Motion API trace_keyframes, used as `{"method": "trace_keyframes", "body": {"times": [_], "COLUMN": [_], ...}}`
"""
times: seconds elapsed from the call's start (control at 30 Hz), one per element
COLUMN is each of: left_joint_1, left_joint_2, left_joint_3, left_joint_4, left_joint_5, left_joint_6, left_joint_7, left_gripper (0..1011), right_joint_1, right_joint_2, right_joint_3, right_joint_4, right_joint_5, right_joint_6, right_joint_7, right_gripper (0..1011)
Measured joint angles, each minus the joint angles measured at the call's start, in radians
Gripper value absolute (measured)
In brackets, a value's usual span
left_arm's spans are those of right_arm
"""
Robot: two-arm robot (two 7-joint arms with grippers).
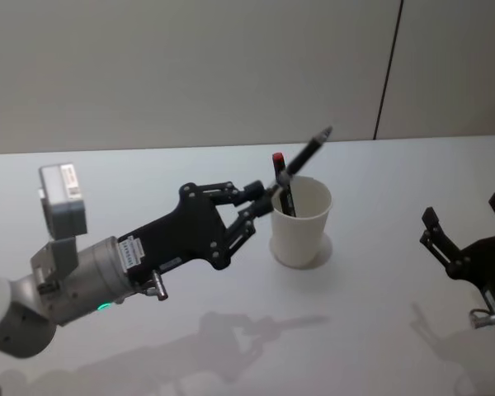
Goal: Place the pen into the pen holder.
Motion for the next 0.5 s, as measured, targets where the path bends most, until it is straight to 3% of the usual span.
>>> {"method": "trace_keyframes", "body": {"times": [0.17,0.5], "left_joint_1": [-0.047,-0.091], "left_joint_2": [-0.023,-0.045], "left_joint_3": [0.011,0.022], "left_joint_4": [0.056,0.109], "left_joint_5": [0.022,0.044], "left_joint_6": [-0.014,-0.026], "left_joint_7": [-0.074,-0.144], "left_gripper": [172,172], "right_joint_1": [0.0,0.0], "right_joint_2": [0.0,0.0], "right_joint_3": [0.0,0.002], "right_joint_4": [0.0,0.0], "right_joint_5": [0.0,0.005], "right_joint_6": [0.0,-0.002], "right_joint_7": [0.0,0.012], "right_gripper": [1001,1002]}}
